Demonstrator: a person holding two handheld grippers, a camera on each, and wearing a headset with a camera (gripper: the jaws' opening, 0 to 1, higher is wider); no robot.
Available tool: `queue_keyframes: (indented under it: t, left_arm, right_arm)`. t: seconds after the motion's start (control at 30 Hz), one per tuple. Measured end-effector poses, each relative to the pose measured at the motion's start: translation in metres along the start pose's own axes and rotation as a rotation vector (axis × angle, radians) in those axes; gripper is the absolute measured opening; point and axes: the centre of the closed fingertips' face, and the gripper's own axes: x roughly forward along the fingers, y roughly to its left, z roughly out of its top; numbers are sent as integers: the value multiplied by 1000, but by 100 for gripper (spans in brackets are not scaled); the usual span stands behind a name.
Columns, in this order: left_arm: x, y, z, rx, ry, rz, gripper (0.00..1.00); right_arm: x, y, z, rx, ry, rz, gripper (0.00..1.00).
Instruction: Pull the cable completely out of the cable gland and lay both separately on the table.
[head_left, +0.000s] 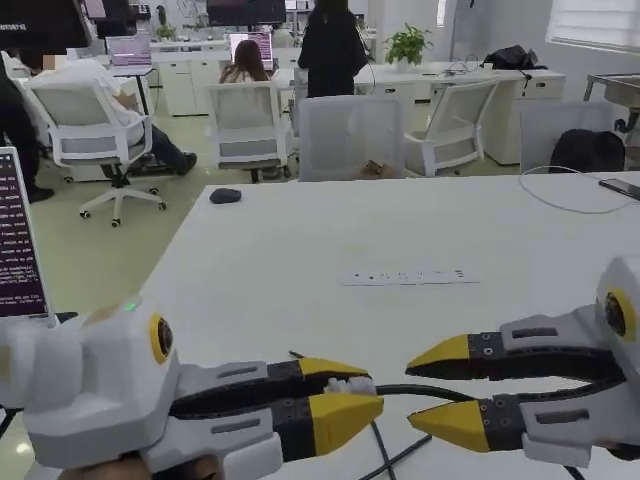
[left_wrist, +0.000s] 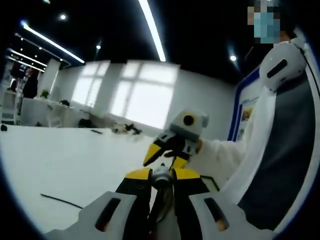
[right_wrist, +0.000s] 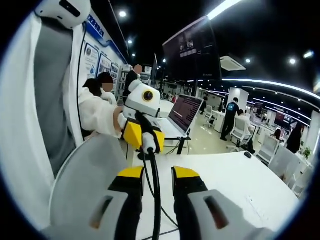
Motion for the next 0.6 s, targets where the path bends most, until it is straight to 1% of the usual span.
queue_keyframes:
  t: [0.1,0.17,0.2,0.23,0.27,0.3,0.4,0.47,0.6]
  left_arm:
    - [1,-3,1,25,52,-8,17]
    - [3,-6,2,38,72,-14,17]
    - [4,-7,3,39,76,-18,17]
    - [4,-9,3,41,81,-24,17]
    - [4,-10,3,42,84,-21,17]
    - [3,-10,2,40,90,-24,17]
    - [0,-10,4,29,81,-27,17]
    - [0,-11,3,28,78,-30,17]
    - [3,-5,1,-1,53,-27,17]
  right_arm:
    - [5,4,5,-15,-20,12,19]
    - [9,8,4,-15,-32,22,15]
    - [11,10,2,-14,-36,23,11]
    - [12,12,1,-19,-40,23,5]
    - [13,13,2,-36,-54,19,3]
    - [13,15,3,-29,-65,11,3]
    - [12,16,7,-14,-92,2,3]
    - [13,17,7,-23,-89,2,3]
    - [12,13,3,-26,-69,-3,3]
